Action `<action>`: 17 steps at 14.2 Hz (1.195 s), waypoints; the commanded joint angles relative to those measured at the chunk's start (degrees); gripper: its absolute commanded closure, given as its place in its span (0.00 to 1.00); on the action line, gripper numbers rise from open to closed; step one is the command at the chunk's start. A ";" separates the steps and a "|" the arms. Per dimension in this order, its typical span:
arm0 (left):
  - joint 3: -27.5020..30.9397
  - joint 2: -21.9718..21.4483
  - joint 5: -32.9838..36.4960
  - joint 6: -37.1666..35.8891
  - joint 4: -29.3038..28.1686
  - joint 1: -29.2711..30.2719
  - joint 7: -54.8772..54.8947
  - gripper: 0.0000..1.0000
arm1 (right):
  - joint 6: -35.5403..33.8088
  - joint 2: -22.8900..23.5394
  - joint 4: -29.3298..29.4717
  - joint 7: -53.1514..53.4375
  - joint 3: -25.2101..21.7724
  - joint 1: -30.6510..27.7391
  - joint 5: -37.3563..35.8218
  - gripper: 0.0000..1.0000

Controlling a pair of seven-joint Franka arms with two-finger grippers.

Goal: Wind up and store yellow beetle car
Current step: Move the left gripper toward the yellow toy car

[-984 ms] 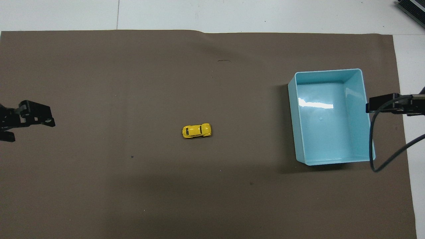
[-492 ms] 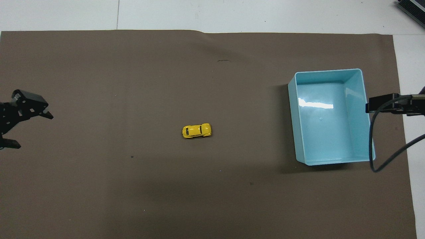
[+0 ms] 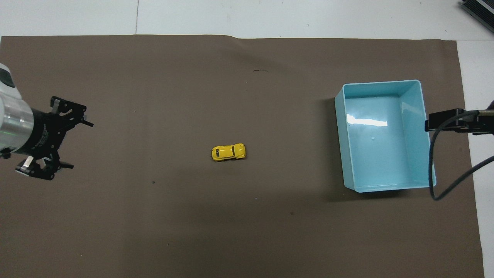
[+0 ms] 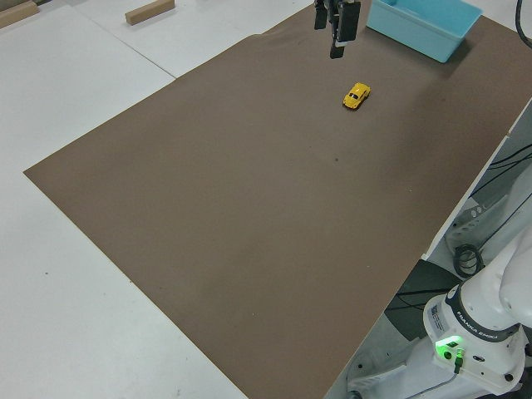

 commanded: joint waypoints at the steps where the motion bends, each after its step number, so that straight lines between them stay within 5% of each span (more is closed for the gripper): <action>1: 0.69 0.93 -0.49 4.30 -1.13 -3.77 -15.58 0.00 | 0.58 -0.36 -0.16 0.81 0.31 -0.23 -0.12 0.00; 8: 0.60 3.74 -1.37 7.29 -1.13 -10.36 -30.84 0.00 | 0.58 -0.36 -0.16 0.81 0.40 -0.23 -0.12 0.00; 17: 0.69 17.01 -2.08 20.81 -1.57 -18.01 -48.14 0.00 | 0.58 -0.36 -0.16 0.81 0.40 -0.23 -0.12 0.00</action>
